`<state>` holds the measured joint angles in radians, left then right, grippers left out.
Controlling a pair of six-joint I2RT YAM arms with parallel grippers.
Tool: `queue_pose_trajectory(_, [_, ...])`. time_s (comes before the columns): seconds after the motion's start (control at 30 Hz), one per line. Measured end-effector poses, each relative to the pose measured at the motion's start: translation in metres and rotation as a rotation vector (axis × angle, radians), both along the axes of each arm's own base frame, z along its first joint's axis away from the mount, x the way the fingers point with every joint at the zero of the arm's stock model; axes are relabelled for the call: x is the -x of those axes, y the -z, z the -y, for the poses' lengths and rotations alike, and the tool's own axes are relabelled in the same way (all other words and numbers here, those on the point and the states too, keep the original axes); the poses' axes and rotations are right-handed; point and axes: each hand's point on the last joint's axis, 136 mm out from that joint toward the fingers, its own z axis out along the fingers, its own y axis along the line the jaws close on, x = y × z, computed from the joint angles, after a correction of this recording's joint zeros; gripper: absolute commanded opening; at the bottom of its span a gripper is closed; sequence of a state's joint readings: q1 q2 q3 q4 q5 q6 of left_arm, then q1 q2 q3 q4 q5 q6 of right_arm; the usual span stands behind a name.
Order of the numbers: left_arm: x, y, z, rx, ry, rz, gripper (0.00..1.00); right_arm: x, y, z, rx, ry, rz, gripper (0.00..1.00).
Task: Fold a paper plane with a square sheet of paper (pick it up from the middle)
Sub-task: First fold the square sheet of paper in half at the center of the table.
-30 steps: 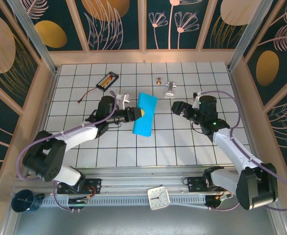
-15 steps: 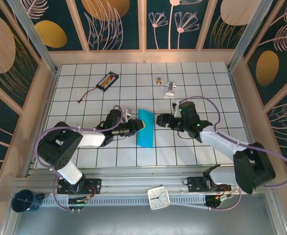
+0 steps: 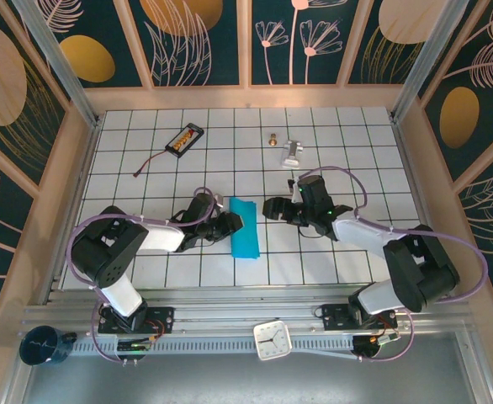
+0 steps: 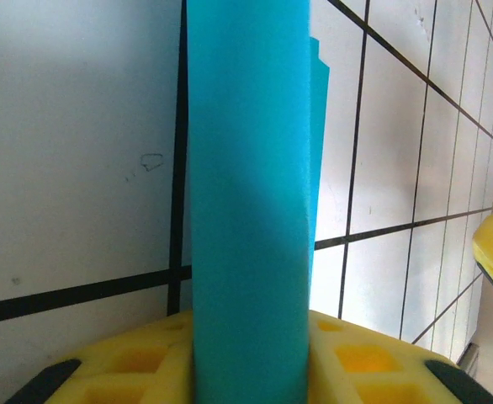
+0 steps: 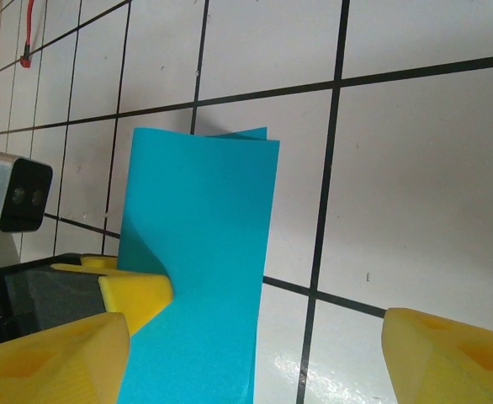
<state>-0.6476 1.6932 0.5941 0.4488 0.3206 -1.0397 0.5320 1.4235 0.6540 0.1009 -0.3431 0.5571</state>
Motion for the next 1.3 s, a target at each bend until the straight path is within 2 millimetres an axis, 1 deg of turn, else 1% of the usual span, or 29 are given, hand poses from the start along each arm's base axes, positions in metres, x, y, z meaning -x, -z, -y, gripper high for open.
queue_pose_trajectory(0.17, [0.0, -0.001, 0.001, -0.012, 0.003, 0.007, 0.4, -0.002, 0.004, -0.003, -0.008, -0.008, -0.002, 0.78])
queue_pose_trajectory(0.33, [-0.001, -0.002, 0.002, -0.032, 0.001, 0.014, 0.4, -0.001, 0.009, -0.007, -0.019, -0.022, -0.015, 0.77])
queue_pose_trajectory(0.5, [-0.004, 0.001, -0.003, -0.069, -0.017, 0.029, 0.33, -0.001, 0.009, -0.01, -0.031, -0.033, -0.019, 0.76])
queue_pose_trajectory(0.7, [-0.006, 0.003, -0.006, -0.098, -0.038, 0.043, 0.32, -0.001, 0.013, -0.012, -0.035, -0.041, -0.027, 0.75])
queue_pose_trajectory(0.77, [-0.006, 0.003, -0.006, -0.102, -0.042, 0.046, 0.3, 0.0, 0.015, -0.012, -0.037, -0.043, -0.035, 0.74])
queue_pose_trajectory(0.83, [-0.007, 0.004, -0.008, -0.112, -0.05, 0.048, 0.25, 0.0, 0.017, -0.013, -0.038, -0.046, -0.04, 0.74])
queue_pose_trajectory(0.93, [-0.01, 0.006, -0.012, -0.136, -0.073, 0.057, 0.22, 0.001, 0.02, -0.013, -0.037, -0.048, -0.05, 0.73])
queue_pose_trajectory(1.17, [-0.014, 0.008, -0.018, -0.152, -0.113, 0.069, 0.21, 0.009, 0.022, -0.023, -0.043, -0.072, -0.066, 0.72])
queue_pose_trajectory(1.23, [-0.015, 0.008, -0.019, -0.151, -0.118, 0.07, 0.21, 0.01, 0.021, -0.026, -0.049, -0.077, -0.065, 0.7])
queue_pose_trajectory(1.3, [-0.015, 0.007, -0.019, -0.147, -0.124, 0.073, 0.21, 0.012, 0.02, -0.032, -0.067, -0.081, -0.071, 0.67])
